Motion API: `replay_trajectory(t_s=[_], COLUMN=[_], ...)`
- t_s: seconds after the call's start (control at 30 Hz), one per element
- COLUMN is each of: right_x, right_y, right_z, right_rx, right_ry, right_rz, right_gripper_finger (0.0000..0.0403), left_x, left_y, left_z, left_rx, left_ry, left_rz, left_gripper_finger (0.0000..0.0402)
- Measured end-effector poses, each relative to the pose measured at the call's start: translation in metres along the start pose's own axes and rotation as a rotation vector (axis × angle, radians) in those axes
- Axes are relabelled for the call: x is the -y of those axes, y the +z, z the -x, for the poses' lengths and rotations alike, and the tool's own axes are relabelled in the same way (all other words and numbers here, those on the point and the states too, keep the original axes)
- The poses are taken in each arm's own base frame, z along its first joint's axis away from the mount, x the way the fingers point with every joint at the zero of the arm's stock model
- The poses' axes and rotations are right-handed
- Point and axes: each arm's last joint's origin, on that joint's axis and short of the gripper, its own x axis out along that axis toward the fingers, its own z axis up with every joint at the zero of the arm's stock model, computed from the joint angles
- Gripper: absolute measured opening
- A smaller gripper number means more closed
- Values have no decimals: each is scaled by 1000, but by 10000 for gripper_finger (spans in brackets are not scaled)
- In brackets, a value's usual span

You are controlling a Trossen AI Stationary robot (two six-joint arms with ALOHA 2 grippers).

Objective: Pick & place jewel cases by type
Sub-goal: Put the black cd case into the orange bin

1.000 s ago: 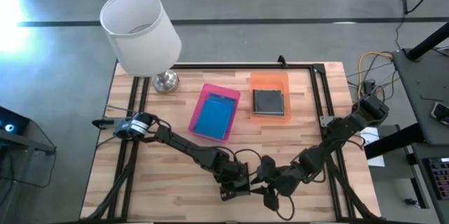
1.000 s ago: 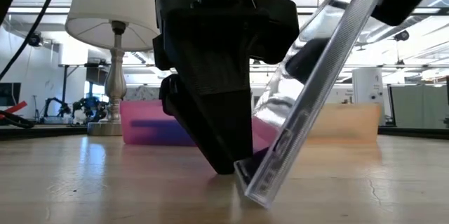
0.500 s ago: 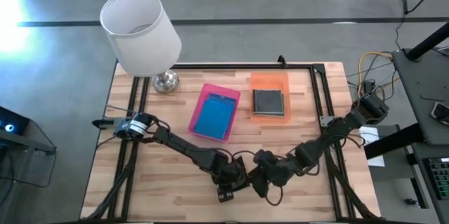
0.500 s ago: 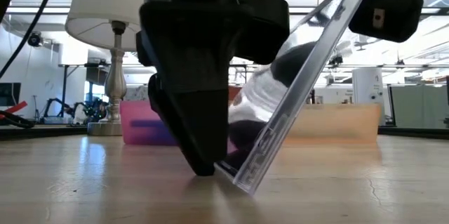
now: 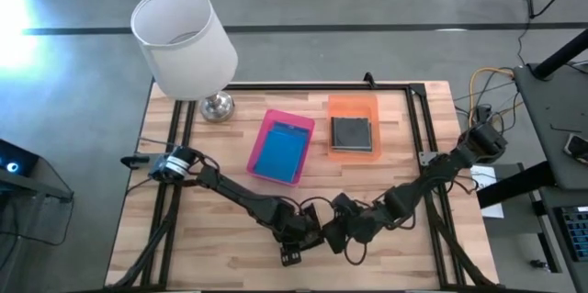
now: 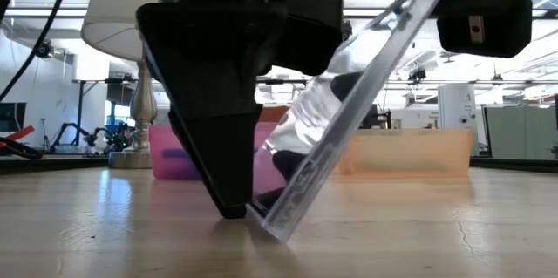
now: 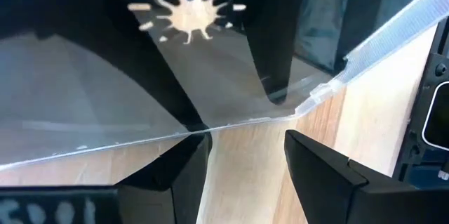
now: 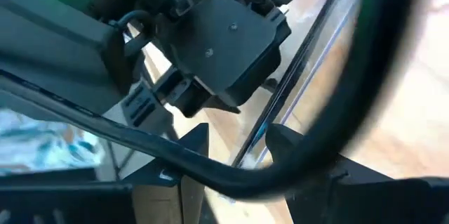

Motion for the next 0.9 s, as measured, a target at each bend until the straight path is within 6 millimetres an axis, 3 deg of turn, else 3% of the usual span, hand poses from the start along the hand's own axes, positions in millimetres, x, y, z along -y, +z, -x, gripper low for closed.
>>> replay_trajectory(t_s=[0.53, 0.9], right_x=[-8, -2], right_y=[16, 19], right_z=[-15, -16], right_rx=[111, 115], right_ry=[123, 70], right_rz=[-118, -172], right_gripper_finger=[151, 151], left_x=[-17, -20], left_y=[-33, -44], left_z=[6, 5], left_rx=[111, 157], left_ry=[-6, -1], left_rz=[122, 149], left_gripper_finger=[178, 178])
